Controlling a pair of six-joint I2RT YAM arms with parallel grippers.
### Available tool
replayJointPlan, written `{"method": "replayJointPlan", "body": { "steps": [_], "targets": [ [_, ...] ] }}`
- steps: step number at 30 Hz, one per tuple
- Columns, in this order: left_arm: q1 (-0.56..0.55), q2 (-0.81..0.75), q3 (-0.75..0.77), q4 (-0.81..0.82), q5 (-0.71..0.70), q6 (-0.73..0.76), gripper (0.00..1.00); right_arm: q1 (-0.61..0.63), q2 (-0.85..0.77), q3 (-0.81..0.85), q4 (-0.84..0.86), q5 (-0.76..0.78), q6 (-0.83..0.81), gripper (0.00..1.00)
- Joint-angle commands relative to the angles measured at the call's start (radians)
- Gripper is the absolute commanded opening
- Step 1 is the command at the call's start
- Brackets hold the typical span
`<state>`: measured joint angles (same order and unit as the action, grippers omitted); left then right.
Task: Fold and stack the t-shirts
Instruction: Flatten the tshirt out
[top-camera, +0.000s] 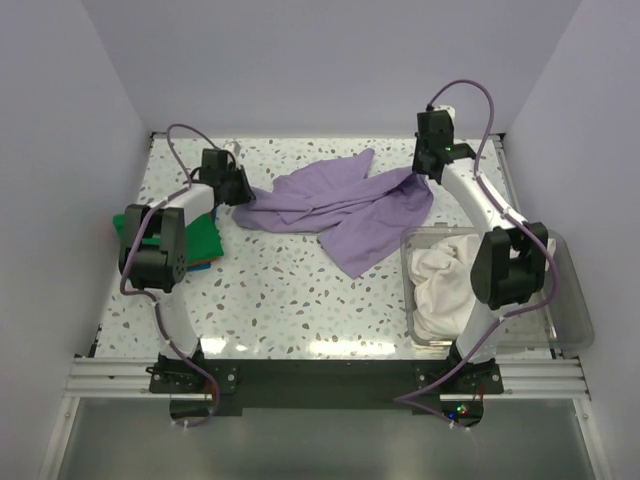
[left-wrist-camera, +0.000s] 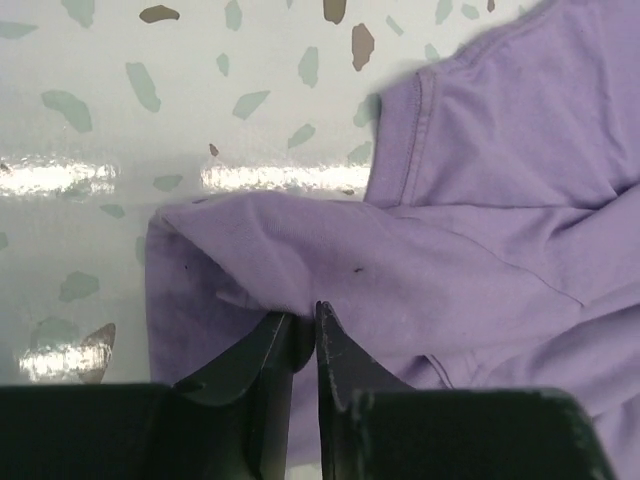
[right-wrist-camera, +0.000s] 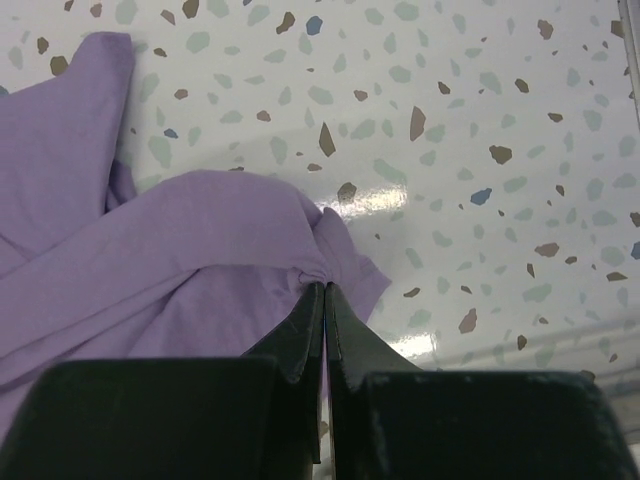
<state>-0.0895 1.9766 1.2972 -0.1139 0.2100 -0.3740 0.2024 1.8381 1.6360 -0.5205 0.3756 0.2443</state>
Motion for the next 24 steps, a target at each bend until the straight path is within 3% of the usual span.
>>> {"method": "replayJointPlan", "body": {
  "steps": [1, 5, 12, 16, 19, 22, 24],
  "targets": [
    [0.005, -0.142, -0.003, -0.015, 0.035, 0.012, 0.18, -0.001, -0.109, 0.013, -0.019, 0.025, -0.016, 0.00],
    [0.028, -0.277, -0.035, -0.081, 0.087, -0.023, 0.13, 0.000, -0.184, -0.019, -0.035, 0.062, -0.036, 0.00],
    [0.149, -0.565, -0.171, -0.231, 0.227, -0.141, 0.13, -0.001, -0.371, -0.080, -0.091, 0.120, -0.054, 0.00],
    [0.174, -0.654, -0.191, -0.335, 0.303, -0.178, 0.24, -0.001, -0.418, -0.081, -0.136, 0.157, -0.068, 0.00],
    [0.197, -0.629, -0.226, -0.218, 0.383, -0.233, 0.35, -0.001, -0.392, -0.084, -0.107, 0.186, -0.091, 0.00],
    [0.209, -0.486, -0.223, -0.056, 0.429, -0.270, 0.34, -0.011, -0.297, -0.065, -0.053, 0.178, -0.108, 0.00],
    [0.203, -0.364, -0.159, 0.006, 0.445, -0.273, 0.29, -0.014, -0.210, -0.001, -0.038, 0.143, -0.100, 0.00]
  ]
}}
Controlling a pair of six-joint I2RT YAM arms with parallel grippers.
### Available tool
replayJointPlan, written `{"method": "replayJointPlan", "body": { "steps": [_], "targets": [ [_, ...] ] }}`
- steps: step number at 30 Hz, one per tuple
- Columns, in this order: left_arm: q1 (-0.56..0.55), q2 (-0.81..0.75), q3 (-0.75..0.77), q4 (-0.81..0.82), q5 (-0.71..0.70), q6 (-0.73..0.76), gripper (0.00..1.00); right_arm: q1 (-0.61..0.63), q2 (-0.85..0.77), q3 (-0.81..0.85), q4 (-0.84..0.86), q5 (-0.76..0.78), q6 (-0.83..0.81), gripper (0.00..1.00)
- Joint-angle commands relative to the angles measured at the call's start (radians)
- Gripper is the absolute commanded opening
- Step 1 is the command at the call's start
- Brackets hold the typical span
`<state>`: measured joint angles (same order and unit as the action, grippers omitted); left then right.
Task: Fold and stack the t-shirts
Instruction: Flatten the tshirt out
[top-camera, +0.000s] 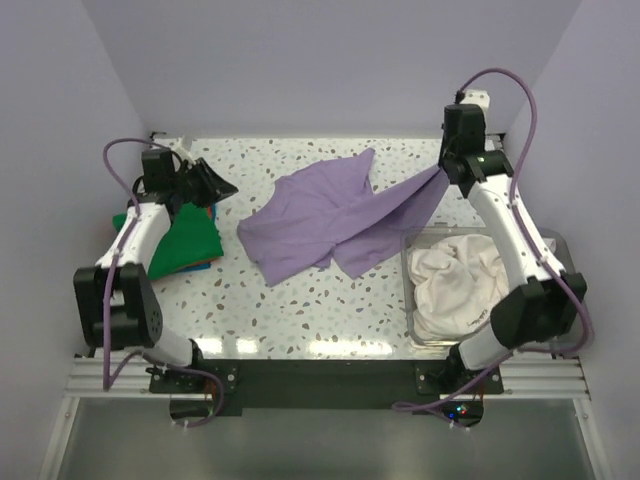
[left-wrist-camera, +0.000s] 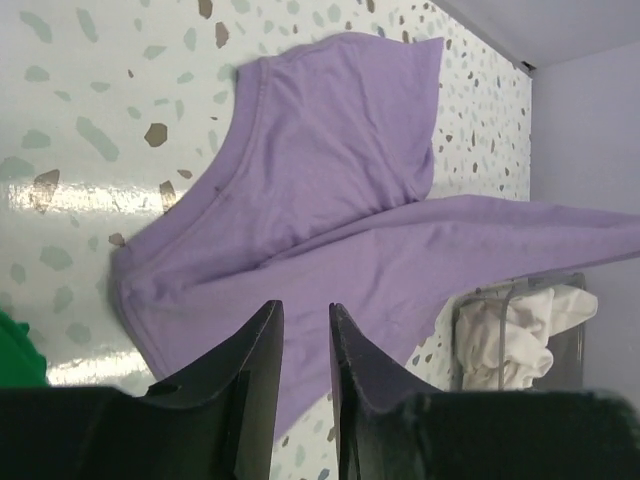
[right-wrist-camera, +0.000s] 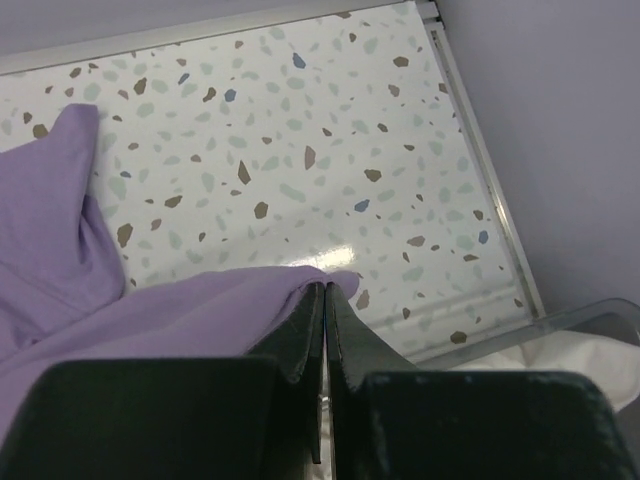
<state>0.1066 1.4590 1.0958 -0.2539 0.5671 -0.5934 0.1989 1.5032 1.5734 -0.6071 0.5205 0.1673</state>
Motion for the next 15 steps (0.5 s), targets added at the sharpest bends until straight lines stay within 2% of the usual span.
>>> {"method": "replayJointPlan", "body": {
  "steps": [1, 3, 7, 8, 11, 15],
  "targets": [
    [-0.001, 0.178, 0.065, 0.150, 0.082, -0.046, 0.29, -0.010, 0.150, 0.062, 0.050, -0.017, -0.019, 0.00],
    [-0.043, 0.198, 0.119, 0.137, 0.048, -0.005, 0.33, -0.010, 0.201, 0.112, 0.038, -0.042, -0.003, 0.00],
    [-0.171, 0.179, 0.133, -0.050, -0.113, 0.145, 0.46, -0.009, 0.246, 0.129, 0.026, -0.086, 0.029, 0.00],
    [-0.195, 0.172, 0.100, -0.071, -0.125, 0.155, 0.51, -0.010, 0.242, 0.117, 0.029, -0.092, 0.035, 0.00],
    [-0.251, 0.147, -0.011, -0.122, -0.159, 0.159, 0.58, -0.010, 0.232, 0.096, 0.027, -0.099, 0.035, 0.00],
    [-0.283, 0.135, -0.119, -0.120, -0.243, 0.165, 0.63, -0.010, 0.209, 0.076, 0.027, -0.116, 0.034, 0.00]
  ]
}}
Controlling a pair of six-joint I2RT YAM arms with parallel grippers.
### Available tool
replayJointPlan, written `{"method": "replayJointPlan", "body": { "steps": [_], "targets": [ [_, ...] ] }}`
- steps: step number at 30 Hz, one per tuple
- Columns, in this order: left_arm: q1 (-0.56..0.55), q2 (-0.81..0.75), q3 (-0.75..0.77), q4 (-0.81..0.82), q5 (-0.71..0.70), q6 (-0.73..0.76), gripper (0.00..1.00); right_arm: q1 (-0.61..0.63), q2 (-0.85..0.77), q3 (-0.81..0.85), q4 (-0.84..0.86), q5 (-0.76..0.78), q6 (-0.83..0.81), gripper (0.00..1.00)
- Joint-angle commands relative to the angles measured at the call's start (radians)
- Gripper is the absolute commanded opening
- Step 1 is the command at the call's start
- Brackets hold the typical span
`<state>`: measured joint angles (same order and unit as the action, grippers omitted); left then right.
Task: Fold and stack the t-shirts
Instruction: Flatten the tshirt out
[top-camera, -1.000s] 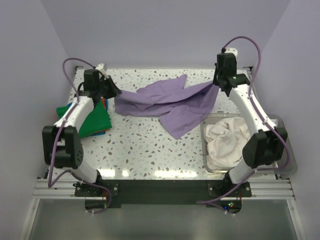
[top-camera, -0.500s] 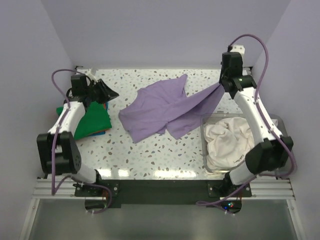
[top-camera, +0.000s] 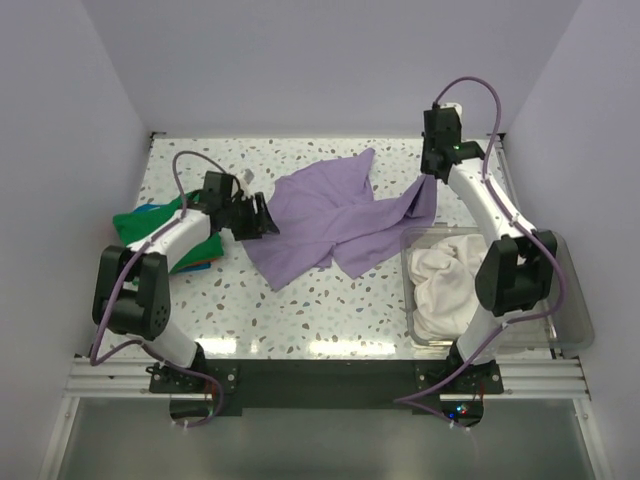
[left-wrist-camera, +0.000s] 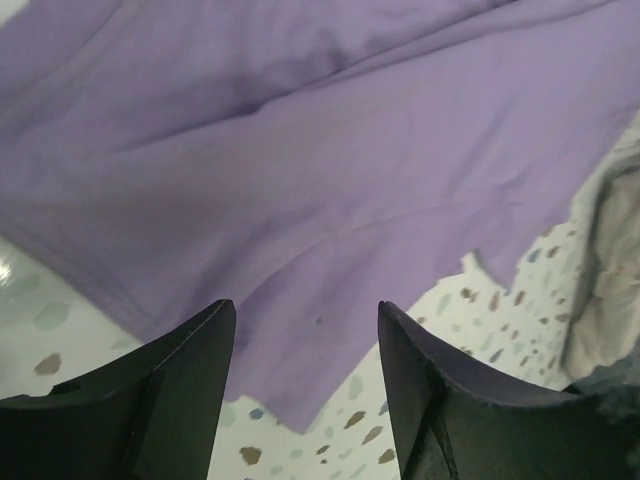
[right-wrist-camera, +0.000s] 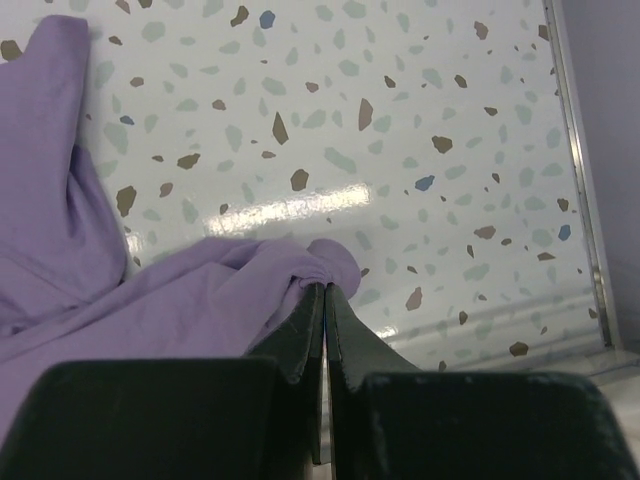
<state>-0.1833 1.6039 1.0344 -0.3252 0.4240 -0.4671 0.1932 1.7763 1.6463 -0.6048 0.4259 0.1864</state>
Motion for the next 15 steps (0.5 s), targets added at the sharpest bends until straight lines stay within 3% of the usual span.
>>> {"method": "replayJointPlan", "body": {
  "steps": [1, 10, 15],
  "targets": [
    [0.005, -0.003, -0.065, -0.055, -0.135, 0.050, 0.64, -0.003, -0.066, -0.003, 0.025, -0.024, 0.018, 0.00],
    [0.007, 0.160, -0.060, 0.035, -0.125, 0.064, 0.68, -0.003, -0.112, -0.078, 0.037, -0.050, 0.053, 0.00],
    [0.042, 0.391, 0.114, 0.065, -0.139, 0.094, 0.70, -0.003, -0.129, -0.097, 0.036, -0.055, 0.059, 0.00]
  ]
}}
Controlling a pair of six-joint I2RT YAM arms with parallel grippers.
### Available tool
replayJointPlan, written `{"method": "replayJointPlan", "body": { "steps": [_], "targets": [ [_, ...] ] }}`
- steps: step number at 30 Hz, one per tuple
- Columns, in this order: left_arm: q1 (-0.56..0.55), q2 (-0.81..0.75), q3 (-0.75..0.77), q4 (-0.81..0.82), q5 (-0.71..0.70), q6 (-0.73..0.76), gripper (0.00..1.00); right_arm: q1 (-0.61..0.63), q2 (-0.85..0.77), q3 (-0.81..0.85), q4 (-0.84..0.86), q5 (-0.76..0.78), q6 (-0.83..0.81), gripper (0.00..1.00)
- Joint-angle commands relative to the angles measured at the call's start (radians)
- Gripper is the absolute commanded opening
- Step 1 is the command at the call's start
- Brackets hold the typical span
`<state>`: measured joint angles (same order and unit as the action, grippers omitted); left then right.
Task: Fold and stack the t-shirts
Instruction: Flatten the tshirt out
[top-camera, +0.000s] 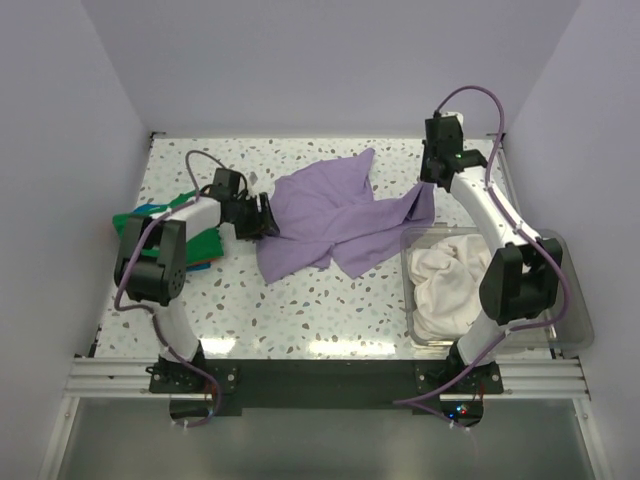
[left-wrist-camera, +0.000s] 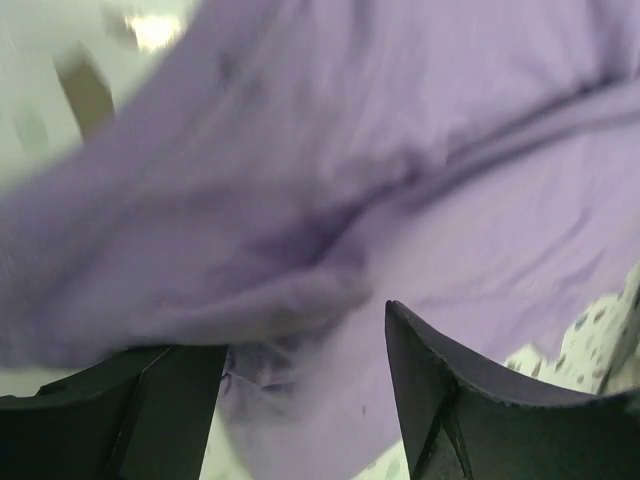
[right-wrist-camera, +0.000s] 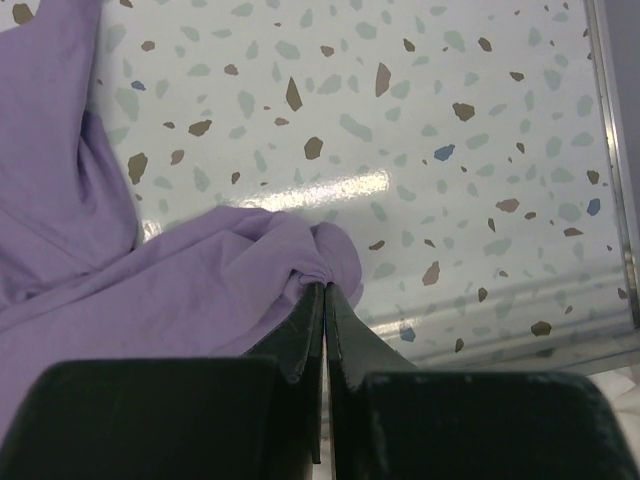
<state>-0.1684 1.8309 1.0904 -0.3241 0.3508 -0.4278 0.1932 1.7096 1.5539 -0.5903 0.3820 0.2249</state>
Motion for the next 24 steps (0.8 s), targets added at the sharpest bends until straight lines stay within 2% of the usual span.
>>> {"method": "replayJointPlan", "body": {
  "steps": [1, 6, 10, 12, 14, 18, 19, 24],
  "targets": [
    [0.033, 0.201, 0.139, 0.057, -0.067, 0.060, 0.70, -0.005, -0.065, -0.005, 0.020, -0.012, 0.022, 0.00],
    [0.058, 0.393, 0.382, -0.006, -0.076, 0.075, 0.70, -0.003, -0.079, -0.002, 0.011, -0.018, 0.030, 0.00],
    [0.058, 0.416, 0.515, 0.010, -0.053, 0.064, 0.72, -0.005, -0.076, 0.018, 0.004, -0.014, 0.036, 0.00],
    [0.058, 0.387, 0.532, 0.029, -0.046, 0.051, 0.72, -0.003, -0.061, 0.028, -0.003, -0.008, 0.037, 0.00],
    [0.056, 0.320, 0.511, 0.065, -0.044, 0.040, 0.73, -0.005, -0.050, 0.035, -0.012, -0.005, 0.042, 0.00],
    [0.035, 0.139, 0.353, 0.134, -0.090, 0.041, 0.73, -0.005, -0.042, 0.022, -0.006, -0.014, 0.050, 0.00],
    [0.015, 0.102, 0.266, 0.141, -0.099, 0.044, 0.73, -0.003, -0.041, 0.017, -0.005, -0.015, 0.051, 0.00],
    [-0.083, -0.099, 0.021, 0.160, -0.148, 0.070, 0.70, -0.003, -0.038, 0.014, 0.000, -0.023, 0.053, 0.00]
  ]
}}
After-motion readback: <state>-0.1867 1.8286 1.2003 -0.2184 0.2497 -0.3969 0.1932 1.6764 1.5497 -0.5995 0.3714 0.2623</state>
